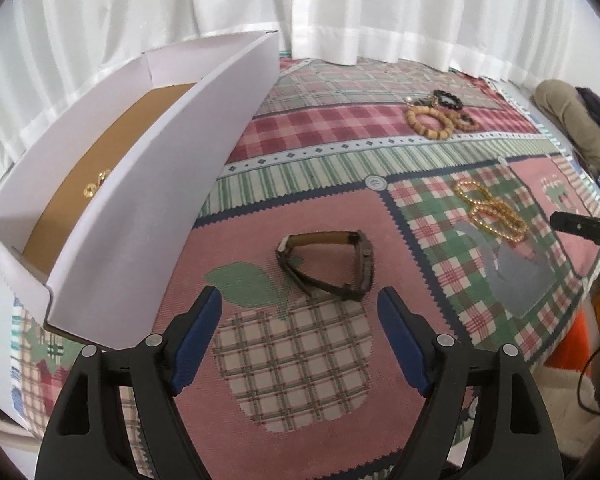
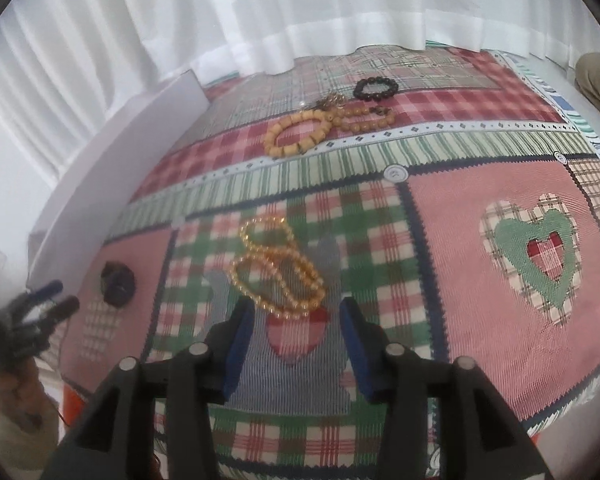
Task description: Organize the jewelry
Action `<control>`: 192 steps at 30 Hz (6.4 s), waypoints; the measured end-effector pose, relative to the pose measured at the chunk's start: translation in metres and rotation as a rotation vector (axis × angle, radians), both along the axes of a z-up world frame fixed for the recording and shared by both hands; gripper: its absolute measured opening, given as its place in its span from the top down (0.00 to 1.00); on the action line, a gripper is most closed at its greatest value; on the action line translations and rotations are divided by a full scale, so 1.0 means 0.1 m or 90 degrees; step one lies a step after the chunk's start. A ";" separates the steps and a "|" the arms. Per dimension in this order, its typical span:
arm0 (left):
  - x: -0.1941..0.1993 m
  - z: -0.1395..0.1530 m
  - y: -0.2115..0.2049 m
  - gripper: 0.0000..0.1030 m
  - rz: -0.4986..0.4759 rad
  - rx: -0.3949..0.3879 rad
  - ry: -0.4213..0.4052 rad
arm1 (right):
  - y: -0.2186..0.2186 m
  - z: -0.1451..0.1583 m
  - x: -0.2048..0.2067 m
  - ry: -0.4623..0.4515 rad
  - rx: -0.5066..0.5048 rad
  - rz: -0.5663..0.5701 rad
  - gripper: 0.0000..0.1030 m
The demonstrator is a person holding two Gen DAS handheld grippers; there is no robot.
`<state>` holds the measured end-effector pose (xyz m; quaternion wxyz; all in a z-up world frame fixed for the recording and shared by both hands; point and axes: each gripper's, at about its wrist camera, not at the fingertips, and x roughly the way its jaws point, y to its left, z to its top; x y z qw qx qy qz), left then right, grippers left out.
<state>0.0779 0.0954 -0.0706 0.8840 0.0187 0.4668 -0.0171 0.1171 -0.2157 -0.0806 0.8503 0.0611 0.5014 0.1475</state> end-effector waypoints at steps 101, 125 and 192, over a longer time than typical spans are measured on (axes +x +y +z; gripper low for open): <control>0.09 0.91 0.55 0.91 0.015 -0.096 0.001 | 1.11 -0.41 0.48 0.050 -0.160 0.353 0.62; 0.09 1.13 0.64 0.91 0.007 -0.117 -0.005 | 0.78 1.06 0.61 -0.001 0.105 0.239 0.92; -0.12 0.36 -0.18 0.13 0.070 -0.113 0.010 | 1.02 0.45 -0.28 -0.113 -0.150 0.117 0.21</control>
